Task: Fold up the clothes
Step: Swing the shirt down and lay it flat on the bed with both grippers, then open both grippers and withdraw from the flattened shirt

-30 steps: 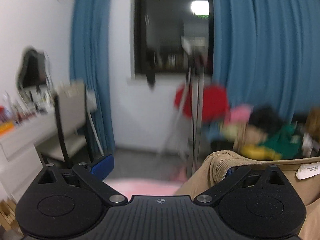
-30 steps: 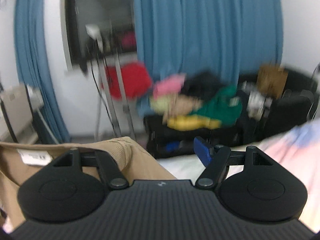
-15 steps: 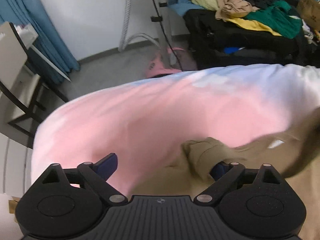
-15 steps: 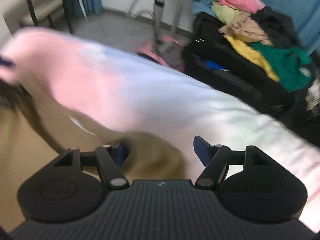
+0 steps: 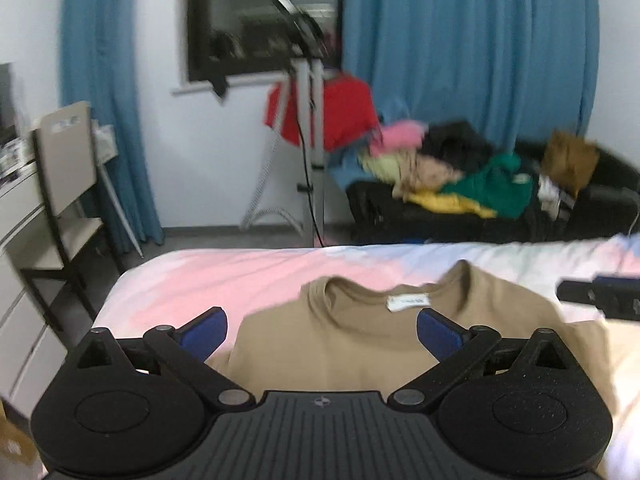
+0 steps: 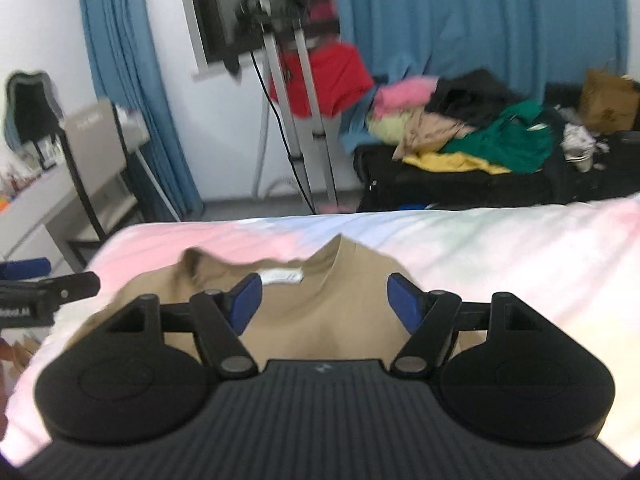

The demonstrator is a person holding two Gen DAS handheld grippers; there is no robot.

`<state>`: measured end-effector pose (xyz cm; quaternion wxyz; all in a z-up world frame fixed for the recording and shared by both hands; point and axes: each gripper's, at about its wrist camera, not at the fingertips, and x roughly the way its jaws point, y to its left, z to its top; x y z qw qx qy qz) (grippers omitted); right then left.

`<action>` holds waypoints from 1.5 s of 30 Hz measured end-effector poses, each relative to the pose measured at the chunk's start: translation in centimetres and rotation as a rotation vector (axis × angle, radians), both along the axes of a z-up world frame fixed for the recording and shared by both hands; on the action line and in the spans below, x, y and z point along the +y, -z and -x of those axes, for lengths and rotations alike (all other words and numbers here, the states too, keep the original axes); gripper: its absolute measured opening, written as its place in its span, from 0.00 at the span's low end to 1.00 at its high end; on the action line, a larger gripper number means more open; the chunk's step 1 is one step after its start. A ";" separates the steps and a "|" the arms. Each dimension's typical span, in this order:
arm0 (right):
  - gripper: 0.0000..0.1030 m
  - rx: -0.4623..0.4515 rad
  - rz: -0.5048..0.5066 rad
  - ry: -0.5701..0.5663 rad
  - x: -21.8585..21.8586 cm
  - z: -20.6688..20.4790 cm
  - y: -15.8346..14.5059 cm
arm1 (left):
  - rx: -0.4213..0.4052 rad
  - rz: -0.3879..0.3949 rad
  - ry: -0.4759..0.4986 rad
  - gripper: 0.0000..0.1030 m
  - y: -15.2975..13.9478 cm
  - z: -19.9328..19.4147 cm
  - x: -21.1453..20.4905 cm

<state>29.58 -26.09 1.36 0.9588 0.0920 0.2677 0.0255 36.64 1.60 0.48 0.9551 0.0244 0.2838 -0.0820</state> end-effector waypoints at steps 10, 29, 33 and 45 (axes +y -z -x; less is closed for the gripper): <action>0.69 -0.168 -0.048 0.031 2.4 20.8 1.4 | -0.134 0.058 -0.009 1.00 0.2 22.5 1.7; 0.69 -0.051 -0.202 0.053 0.9 20.0 7.1 | 0.092 0.525 -0.285 0.97 8.5 12.8 13.6; 0.69 -0.031 -0.229 0.062 0.4 17.4 8.6 | 0.081 0.577 -0.395 0.94 9.2 7.3 17.6; 0.69 0.097 -0.338 0.080 -1.3 11.5 13.8 | 0.155 0.492 -0.282 0.48 11.4 -4.9 17.4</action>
